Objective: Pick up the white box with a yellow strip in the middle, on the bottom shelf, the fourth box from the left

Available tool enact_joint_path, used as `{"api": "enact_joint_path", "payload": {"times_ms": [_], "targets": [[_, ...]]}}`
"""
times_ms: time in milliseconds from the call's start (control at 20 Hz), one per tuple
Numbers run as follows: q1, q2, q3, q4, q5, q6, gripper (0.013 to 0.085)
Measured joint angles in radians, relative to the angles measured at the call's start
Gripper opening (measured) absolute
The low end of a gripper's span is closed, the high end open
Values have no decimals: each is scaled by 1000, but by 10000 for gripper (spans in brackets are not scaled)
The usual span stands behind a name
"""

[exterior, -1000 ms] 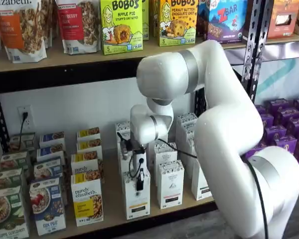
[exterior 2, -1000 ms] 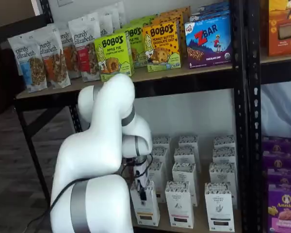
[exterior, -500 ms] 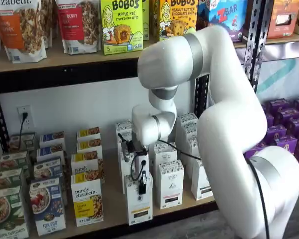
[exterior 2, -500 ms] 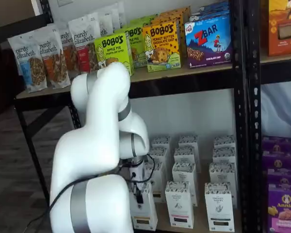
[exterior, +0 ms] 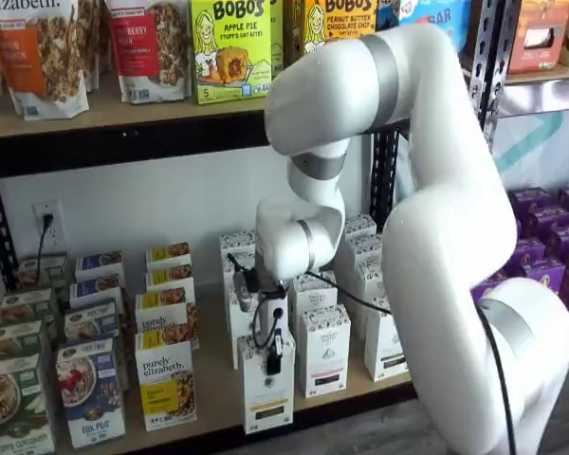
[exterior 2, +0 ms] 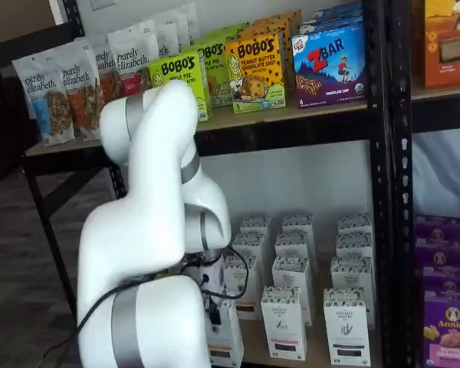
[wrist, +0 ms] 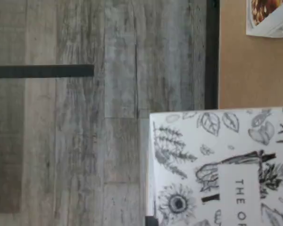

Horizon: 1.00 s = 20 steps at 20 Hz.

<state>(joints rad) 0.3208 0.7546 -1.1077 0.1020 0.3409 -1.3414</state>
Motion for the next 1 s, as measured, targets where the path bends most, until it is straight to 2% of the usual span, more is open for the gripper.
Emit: {"api": "enact_joint_path", "payload": {"times_ms": [200,500,750,1000], "targets": [[3,-51,56,4,-4,-1,490],[16,-128,138,-16,-8,30,490],[35,-188,198,-51,-21,82,490],[49,-253,266,-63,-40,108,490]]}}
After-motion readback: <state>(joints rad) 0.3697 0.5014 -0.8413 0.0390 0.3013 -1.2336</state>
